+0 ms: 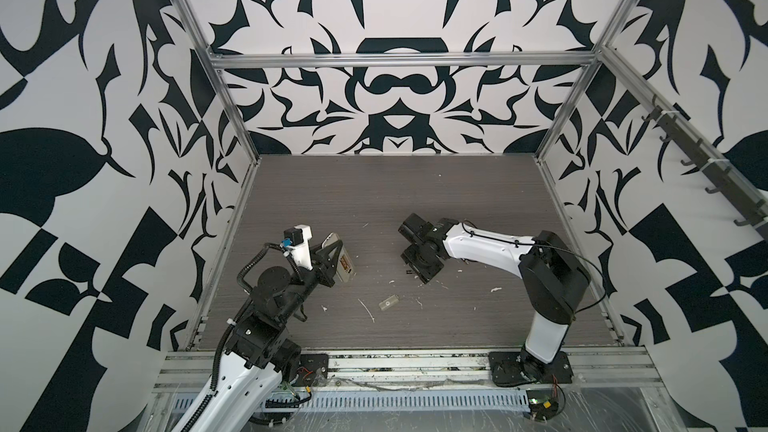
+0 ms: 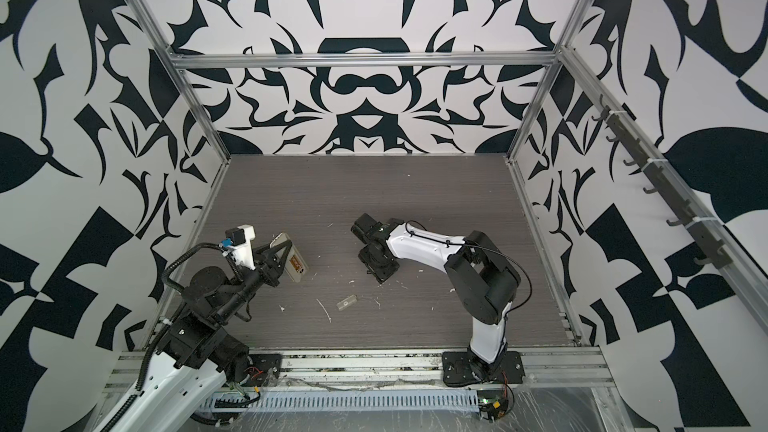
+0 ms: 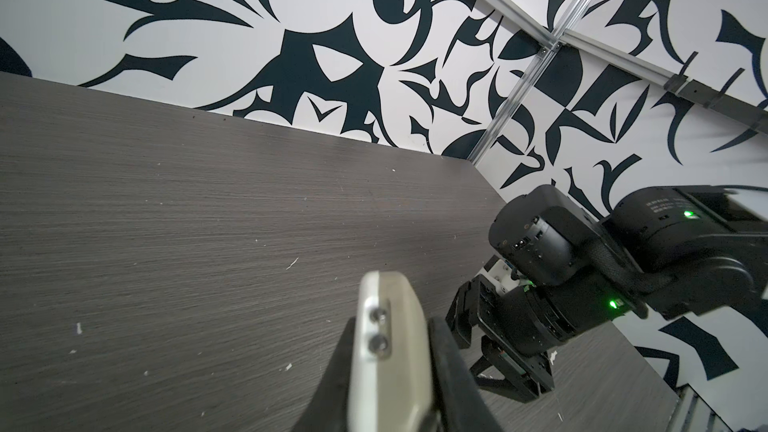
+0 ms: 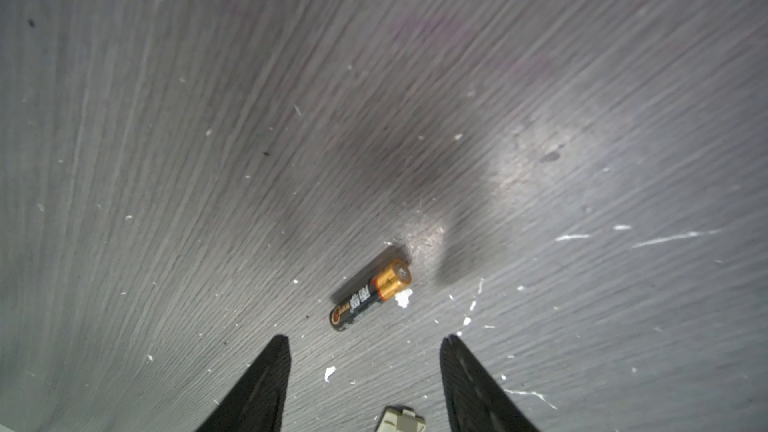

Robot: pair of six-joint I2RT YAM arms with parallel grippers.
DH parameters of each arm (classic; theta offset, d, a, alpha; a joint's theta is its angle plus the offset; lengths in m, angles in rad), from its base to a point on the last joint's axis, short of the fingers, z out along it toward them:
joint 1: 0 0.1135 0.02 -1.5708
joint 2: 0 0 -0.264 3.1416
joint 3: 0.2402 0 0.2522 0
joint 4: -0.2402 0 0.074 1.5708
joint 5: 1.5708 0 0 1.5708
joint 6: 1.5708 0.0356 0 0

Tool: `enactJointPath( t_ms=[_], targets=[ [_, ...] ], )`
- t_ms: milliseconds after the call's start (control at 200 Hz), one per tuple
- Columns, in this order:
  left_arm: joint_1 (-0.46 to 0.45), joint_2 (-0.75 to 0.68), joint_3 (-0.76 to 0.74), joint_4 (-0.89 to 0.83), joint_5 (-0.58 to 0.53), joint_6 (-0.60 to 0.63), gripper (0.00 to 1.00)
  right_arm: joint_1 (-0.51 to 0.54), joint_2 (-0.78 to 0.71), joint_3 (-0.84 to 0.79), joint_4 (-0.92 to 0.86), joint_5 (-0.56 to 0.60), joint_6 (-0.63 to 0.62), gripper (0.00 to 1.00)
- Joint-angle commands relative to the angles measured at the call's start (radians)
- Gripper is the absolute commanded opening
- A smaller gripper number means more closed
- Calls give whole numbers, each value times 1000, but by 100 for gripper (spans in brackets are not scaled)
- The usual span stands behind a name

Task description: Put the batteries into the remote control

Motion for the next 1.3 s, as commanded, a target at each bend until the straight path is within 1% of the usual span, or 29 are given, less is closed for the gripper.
enactJointPath(
  t_ms=[0, 415, 680, 995, 1295],
  targets=[
    [-2, 2, -16, 30, -6, -5, 5, 5, 4, 37, -16, -4, -22, 60],
    [-2, 3, -18, 27, -11, -4, 5, 5, 36, 28, 15, -31, -34, 57],
    [-2, 0, -17, 25, -14, -4, 5, 4, 41, 17, 19, -33, -44, 49],
    [-2, -3, -22, 28, -17, -2, 6, -4, 42, -2, 10, -28, -48, 43],
    [-2, -6, -19, 27, -22, -2, 6, -13, 49, -25, 4, -32, -67, 40]
  ],
)
